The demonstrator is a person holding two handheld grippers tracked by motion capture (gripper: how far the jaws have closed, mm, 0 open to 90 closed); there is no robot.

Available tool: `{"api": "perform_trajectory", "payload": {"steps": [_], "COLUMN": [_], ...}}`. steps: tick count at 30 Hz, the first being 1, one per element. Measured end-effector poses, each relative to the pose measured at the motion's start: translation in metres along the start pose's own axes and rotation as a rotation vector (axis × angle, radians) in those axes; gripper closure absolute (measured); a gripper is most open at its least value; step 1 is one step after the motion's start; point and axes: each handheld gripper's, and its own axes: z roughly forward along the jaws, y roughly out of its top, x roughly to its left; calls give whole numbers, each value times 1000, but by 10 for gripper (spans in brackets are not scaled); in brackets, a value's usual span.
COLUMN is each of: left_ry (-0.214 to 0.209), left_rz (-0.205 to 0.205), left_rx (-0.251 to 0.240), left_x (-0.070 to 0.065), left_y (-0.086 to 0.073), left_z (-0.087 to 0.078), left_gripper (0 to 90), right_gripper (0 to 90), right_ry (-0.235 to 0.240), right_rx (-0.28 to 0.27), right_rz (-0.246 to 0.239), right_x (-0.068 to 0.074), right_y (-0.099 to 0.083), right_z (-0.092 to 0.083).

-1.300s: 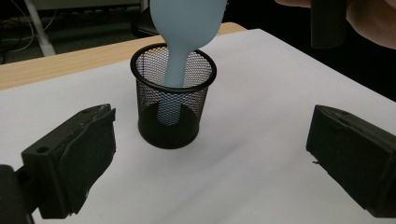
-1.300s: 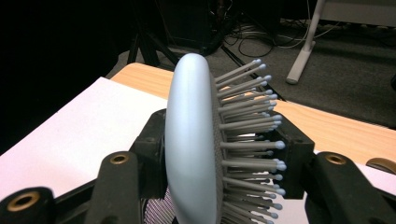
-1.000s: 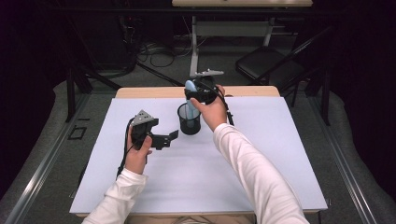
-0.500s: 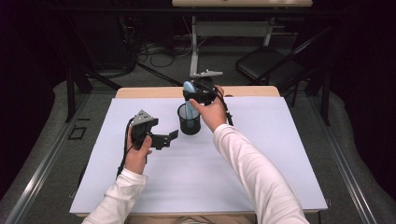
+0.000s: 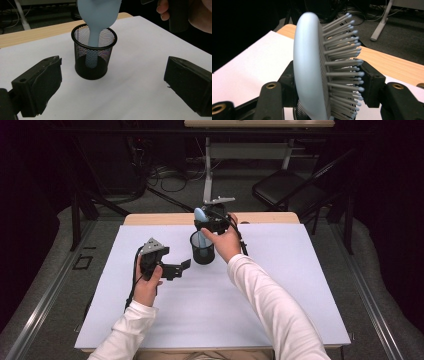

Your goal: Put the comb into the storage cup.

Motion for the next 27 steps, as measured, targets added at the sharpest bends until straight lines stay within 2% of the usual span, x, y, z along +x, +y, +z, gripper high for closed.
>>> {"api": "perform_trajectory", "payload": {"steps": [6,11,22,27], "left_ry": [2,2,2,2], "left_rz": [-2,-2,0,-1], "left_rx": [-1,-2,0,1], "left_x": [0,0,0,0], "left_y": [0,0,0,0], "left_z": [0,0,0,0], "left_gripper": [16,16,16,16], "right_gripper": [418,376,162,141], "right_ry": [-3,-4,-21,-28], "right_rx": [-3,2,15,21], "right_rz": [2,18,20,19], "right_x": [-1,-1,-3,-3], "right_y": [0,0,0,-1], "right_z": [0,0,1,2]}}
